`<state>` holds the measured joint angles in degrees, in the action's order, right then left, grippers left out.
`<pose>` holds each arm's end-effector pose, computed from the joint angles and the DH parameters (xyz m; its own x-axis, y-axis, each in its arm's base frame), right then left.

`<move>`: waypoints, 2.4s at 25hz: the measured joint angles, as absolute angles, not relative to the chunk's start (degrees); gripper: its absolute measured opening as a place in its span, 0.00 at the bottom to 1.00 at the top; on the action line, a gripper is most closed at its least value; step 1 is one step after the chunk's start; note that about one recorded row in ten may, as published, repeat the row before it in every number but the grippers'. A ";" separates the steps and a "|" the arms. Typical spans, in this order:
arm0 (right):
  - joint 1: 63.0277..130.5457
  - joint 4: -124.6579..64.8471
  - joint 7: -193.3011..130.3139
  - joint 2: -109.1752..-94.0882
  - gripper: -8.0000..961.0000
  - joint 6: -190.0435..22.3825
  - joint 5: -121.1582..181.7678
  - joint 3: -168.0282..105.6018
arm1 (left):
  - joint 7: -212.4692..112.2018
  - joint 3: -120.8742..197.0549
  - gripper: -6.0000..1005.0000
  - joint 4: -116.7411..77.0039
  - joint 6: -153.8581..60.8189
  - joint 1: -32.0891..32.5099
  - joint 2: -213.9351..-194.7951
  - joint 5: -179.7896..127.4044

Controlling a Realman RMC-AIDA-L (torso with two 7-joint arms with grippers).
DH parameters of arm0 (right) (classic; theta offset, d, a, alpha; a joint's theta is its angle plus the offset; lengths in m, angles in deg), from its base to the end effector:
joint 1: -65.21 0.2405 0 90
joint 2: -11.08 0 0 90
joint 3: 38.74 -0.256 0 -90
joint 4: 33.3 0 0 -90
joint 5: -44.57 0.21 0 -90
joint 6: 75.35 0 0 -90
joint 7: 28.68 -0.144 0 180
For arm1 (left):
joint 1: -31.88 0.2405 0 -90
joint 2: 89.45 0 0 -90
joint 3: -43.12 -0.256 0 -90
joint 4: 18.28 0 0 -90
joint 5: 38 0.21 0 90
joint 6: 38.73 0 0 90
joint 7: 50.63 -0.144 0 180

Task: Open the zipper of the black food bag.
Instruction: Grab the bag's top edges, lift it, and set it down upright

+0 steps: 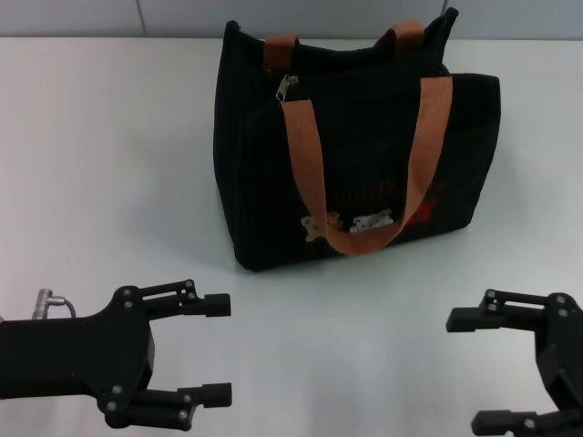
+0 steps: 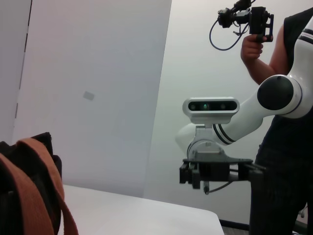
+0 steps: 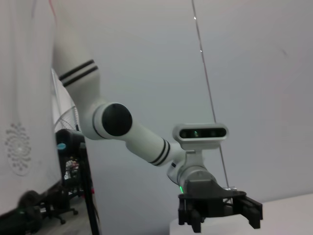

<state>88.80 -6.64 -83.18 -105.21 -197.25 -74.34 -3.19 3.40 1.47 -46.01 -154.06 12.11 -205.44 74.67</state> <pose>0.2711 0.2180 0.0119 0.6961 -0.1548 -0.7011 -0.0841 -0.9873 0.1345 -0.2862 0.2156 0.0053 0.7301 0.1541 0.6658 0.1579 -0.9859 0.0550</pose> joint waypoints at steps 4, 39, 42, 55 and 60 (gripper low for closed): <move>88.98 -7.23 -83.16 -105.64 0.86 -195.66 -74.41 -3.06 | 3.60 1.49 0.82 -46.26 -153.92 12.07 -205.77 74.64; 87.15 -8.99 -81.98 -106.82 0.86 -190.60 -73.90 -7.85 | -9.72 11.29 0.81 -27.99 -124.10 6.29 -208.41 65.86; 86.85 -9.09 -81.97 -106.94 0.86 -190.68 -73.90 -8.77 | -12.14 11.03 0.80 -26.49 -123.41 5.27 -208.48 65.78; 86.55 -9.13 -81.94 -106.94 0.86 -190.21 -73.90 -9.55 | -16.11 11.66 0.50 -24.18 -118.96 4.12 -208.63 64.63; 86.72 -9.13 -81.94 -106.97 0.86 -189.16 -73.90 -9.64 | -16.95 11.68 0.40 -24.18 -118.61 4.10 -208.64 64.67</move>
<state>86.72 -9.13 -81.94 -106.97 -189.16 -73.90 -9.64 -16.95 11.68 -24.18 -118.61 4.10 -208.64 64.67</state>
